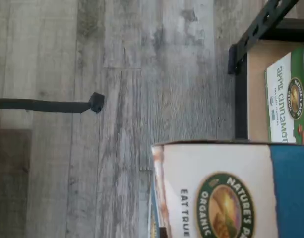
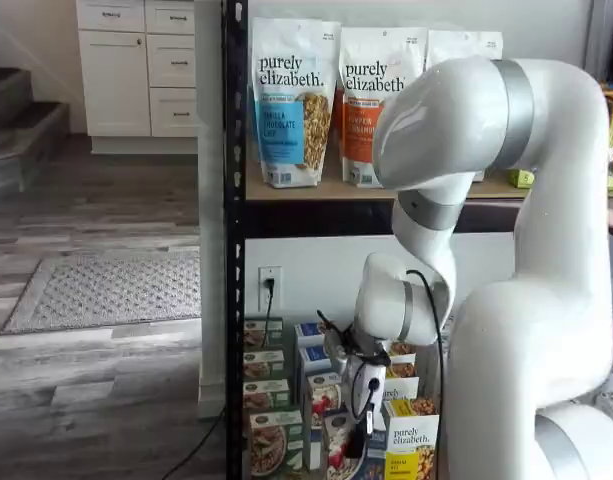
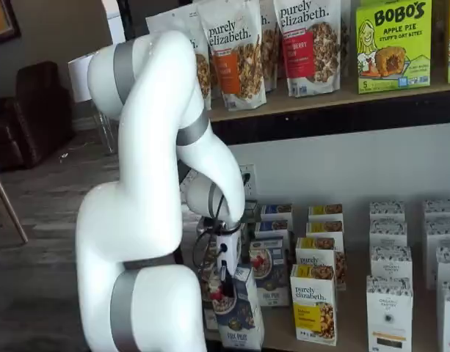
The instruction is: Pick up the blue and white box that is on the bottom shelf, the second box from the left
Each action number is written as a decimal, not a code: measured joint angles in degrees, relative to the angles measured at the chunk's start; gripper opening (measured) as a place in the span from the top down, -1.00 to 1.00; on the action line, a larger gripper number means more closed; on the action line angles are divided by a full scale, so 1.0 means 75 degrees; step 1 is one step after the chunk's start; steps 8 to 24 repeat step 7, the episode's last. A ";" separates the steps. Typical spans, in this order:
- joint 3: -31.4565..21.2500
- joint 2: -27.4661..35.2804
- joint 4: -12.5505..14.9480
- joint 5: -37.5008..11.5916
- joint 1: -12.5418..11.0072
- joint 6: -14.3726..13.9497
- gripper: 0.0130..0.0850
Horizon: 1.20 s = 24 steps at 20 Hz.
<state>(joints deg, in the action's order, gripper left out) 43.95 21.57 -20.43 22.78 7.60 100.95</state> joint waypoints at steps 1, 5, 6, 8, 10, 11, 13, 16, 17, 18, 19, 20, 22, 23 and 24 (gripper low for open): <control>-0.0036 -0.0058 0.0024 0.0032 -0.0006 -0.0020 0.11; -0.0187 -0.0326 0.0014 0.0217 -0.0040 0.0004 0.11; -0.0211 -0.0369 0.0005 0.0253 -0.0047 0.0015 0.11; -0.0231 -0.0416 0.0002 0.0294 -0.0055 0.0020 0.11; -0.0231 -0.0416 0.0002 0.0294 -0.0055 0.0020 0.11; -0.0231 -0.0416 0.0002 0.0294 -0.0055 0.0020 0.11; -0.0231 -0.0416 0.0002 0.0294 -0.0055 0.0020 0.11; -0.0231 -0.0416 0.0002 0.0294 -0.0055 0.0020 0.11; -0.0231 -0.0416 0.0002 0.0294 -0.0055 0.0020 0.11; -0.0231 -0.0416 0.0002 0.0294 -0.0055 0.0020 0.11; -0.0231 -0.0416 0.0002 0.0294 -0.0055 0.0020 0.11; -0.0231 -0.0416 0.0002 0.0294 -0.0055 0.0020 0.11; -0.0231 -0.0416 0.0002 0.0294 -0.0055 0.0020 0.11; -0.0231 -0.0416 0.0002 0.0294 -0.0055 0.0020 0.11; -0.0231 -0.0416 0.0002 0.0294 -0.0055 0.0020 0.11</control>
